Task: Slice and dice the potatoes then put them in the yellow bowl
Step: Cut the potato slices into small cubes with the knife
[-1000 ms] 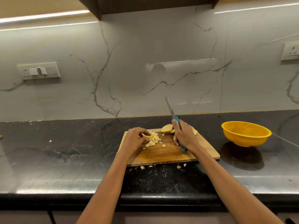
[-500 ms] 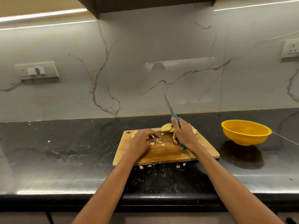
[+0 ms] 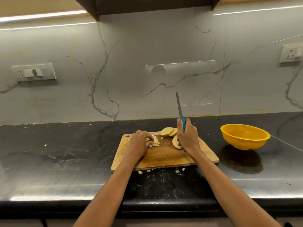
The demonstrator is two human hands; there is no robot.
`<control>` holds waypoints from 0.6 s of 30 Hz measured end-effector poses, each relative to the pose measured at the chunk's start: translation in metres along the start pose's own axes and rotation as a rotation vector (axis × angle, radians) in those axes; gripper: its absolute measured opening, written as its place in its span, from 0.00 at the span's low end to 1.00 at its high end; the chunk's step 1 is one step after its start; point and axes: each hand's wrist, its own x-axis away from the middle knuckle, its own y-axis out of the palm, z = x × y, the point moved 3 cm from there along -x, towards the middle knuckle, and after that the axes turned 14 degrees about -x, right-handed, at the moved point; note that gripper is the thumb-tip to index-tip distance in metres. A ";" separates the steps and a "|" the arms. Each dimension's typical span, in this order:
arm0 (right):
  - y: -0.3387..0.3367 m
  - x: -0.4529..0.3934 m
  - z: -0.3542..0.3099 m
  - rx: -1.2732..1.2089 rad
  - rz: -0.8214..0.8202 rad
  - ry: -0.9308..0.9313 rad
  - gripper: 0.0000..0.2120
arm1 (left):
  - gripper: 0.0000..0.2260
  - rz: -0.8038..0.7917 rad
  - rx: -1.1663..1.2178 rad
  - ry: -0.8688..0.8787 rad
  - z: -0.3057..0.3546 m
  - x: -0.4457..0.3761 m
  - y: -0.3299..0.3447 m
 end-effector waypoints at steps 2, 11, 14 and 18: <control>-0.003 -0.003 0.002 0.023 0.068 -0.004 0.14 | 0.11 0.058 0.024 -0.038 0.002 -0.004 0.001; -0.007 -0.037 0.011 0.020 0.278 -0.051 0.14 | 0.13 0.063 0.086 -0.060 0.020 -0.056 0.026; -0.011 -0.052 0.015 -0.114 0.349 -0.067 0.11 | 0.15 -0.068 0.117 -0.021 0.032 -0.071 0.040; -0.017 -0.060 0.026 -0.150 0.354 -0.064 0.11 | 0.20 -0.281 0.104 0.019 0.044 -0.084 0.055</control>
